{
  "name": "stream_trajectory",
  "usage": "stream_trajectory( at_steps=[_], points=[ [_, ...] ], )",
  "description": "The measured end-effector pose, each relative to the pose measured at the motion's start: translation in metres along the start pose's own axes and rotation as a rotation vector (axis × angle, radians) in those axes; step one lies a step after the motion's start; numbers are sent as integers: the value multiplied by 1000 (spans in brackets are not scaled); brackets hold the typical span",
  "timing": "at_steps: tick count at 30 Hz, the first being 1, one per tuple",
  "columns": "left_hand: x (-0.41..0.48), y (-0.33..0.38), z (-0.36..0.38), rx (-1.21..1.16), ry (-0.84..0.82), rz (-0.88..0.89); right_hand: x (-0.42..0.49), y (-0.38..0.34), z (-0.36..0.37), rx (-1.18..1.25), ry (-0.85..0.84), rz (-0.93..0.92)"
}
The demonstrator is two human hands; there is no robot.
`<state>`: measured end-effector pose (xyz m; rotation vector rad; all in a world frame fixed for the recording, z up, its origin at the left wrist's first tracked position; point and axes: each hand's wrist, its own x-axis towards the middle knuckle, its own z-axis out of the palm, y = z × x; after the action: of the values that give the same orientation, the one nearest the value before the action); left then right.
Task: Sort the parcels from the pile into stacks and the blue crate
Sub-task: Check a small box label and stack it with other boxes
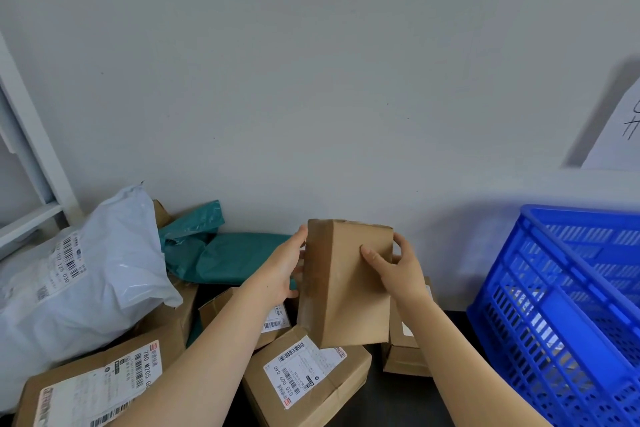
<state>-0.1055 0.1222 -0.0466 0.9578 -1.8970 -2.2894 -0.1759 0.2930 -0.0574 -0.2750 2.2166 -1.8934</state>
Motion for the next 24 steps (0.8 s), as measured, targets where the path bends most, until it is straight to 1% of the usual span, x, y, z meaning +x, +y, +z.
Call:
stream_trajectory(
  at_steps=[4, 6, 10, 13, 18, 20, 24],
  points=[
    [-4, -2, 2, 56, -36, 24, 1, 1, -3, -4, 32, 41],
    [-7, -1, 4, 66, -63, 44, 1, 1, -2, -14, 18, 67],
    [-10, 0, 8, 111, -116, 80, -1, -1, 2, 0, -75, 167],
    [-10, -2, 7, 136, -123, 109, -1, -1, 3, -19, -140, 198],
    [-9, -5, 1, 151, -177, 186, -2, -1, -1, 51, -285, 258],
    [-11, -4, 0, 159, -203, 161, -4, -1, -2, 95, -297, 277],
    [-11, -12, -1, 119, -314, -15, -8, -3, 0, 169, -316, 271]
  ],
)
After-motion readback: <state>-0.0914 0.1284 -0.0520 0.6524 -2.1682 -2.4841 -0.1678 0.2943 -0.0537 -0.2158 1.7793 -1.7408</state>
